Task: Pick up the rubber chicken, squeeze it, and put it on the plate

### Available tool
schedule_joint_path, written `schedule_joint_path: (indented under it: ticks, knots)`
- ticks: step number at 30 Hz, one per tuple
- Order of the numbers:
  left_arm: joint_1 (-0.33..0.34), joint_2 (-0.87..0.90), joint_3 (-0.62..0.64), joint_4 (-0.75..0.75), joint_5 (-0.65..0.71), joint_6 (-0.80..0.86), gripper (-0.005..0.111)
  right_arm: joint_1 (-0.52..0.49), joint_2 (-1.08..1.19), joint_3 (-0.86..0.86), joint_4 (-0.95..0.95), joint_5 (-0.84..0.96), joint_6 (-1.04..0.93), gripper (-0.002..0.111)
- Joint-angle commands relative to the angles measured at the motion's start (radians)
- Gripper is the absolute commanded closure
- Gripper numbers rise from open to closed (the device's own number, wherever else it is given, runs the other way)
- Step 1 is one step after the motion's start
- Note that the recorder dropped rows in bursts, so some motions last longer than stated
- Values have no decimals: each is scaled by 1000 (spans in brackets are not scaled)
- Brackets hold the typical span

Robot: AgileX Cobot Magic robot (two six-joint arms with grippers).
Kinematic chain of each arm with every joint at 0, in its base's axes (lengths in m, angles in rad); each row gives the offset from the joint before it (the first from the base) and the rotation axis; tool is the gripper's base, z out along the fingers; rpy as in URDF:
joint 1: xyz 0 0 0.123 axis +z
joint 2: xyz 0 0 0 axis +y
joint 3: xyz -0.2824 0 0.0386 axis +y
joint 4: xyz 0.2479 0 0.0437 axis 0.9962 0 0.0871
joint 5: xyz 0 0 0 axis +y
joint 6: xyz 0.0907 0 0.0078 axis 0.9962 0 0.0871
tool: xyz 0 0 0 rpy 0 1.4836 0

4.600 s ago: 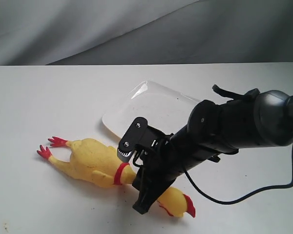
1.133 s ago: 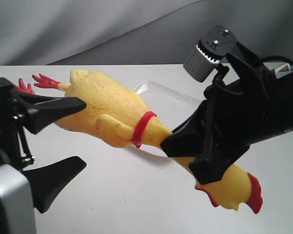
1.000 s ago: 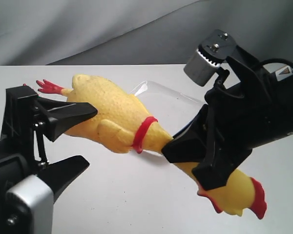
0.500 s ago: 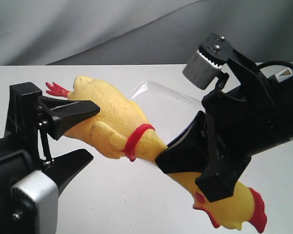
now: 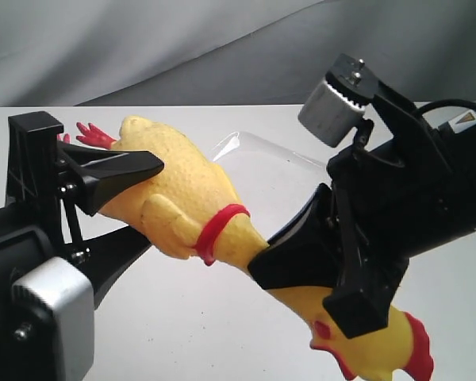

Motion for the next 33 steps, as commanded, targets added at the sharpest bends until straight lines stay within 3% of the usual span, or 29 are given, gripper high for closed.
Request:
schedule_joint_path:
  ticks: [1, 4, 9, 16, 18, 20, 25, 27, 33]
  knots:
    - [-4, 9, -9, -2, -22, -17, 44, 0, -5, -1, 35, 18, -20, 108]
    - [-4, 38, -9, -2, -22, -18, 60, 0, -5, -1, 35, 20, -20, 108]
    - [-4, 100, -9, -2, -20, -16, 107, 0, -5, -1, 35, 20, -33, 108]
    - [-4, 106, -9, -2, 43, -13, 106, 0, -5, -1, 33, 16, -35, 108]
    - [-4, 106, -9, -2, 48, -13, 104, 0, -5, -1, 29, 14, -35, 108]
    - [-4, 106, -9, -2, 48, -13, 95, 0, -5, -1, 29, 14, -35, 108]
    - [-4, 106, -9, -2, 55, -13, 48, 0, -5, -1, 26, 14, -35, 108]
    - [-4, 106, -9, -2, 65, -21, 36, 0, -5, -1, 27, 11, -35, 108]
    - [-4, 102, -9, -2, 87, -28, 36, 0, -5, -1, 24, 10, -35, 108]
